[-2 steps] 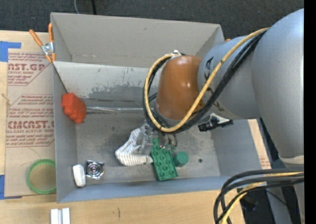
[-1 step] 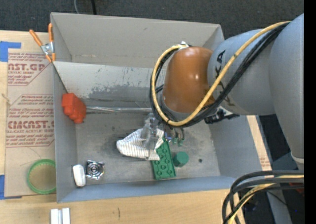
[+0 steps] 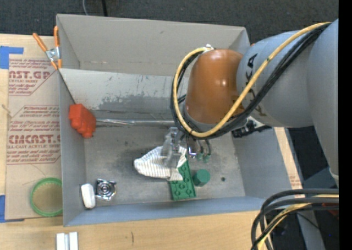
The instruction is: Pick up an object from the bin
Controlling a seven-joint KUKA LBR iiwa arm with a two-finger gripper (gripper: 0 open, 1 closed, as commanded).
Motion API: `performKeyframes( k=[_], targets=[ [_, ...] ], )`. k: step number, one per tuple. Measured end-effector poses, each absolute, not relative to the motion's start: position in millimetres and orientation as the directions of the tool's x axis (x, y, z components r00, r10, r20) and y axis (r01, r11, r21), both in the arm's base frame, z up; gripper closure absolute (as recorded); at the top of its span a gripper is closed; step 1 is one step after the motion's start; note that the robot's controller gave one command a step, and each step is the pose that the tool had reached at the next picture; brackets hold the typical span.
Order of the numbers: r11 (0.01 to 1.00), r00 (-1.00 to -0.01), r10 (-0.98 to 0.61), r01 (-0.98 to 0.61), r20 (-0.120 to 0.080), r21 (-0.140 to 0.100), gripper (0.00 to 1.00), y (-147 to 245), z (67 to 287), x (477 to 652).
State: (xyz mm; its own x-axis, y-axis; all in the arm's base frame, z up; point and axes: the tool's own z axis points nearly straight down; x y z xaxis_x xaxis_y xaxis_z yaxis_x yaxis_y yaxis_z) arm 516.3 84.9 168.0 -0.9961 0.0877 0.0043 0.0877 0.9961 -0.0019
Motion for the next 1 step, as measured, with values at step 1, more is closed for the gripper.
performKeyframes(
  k=[1],
  targets=[
    [0.998, -0.998, 0.064, 0.064, -0.015, 0.003, 1.0, 88.7, 225.1, 526.8]
  ],
)
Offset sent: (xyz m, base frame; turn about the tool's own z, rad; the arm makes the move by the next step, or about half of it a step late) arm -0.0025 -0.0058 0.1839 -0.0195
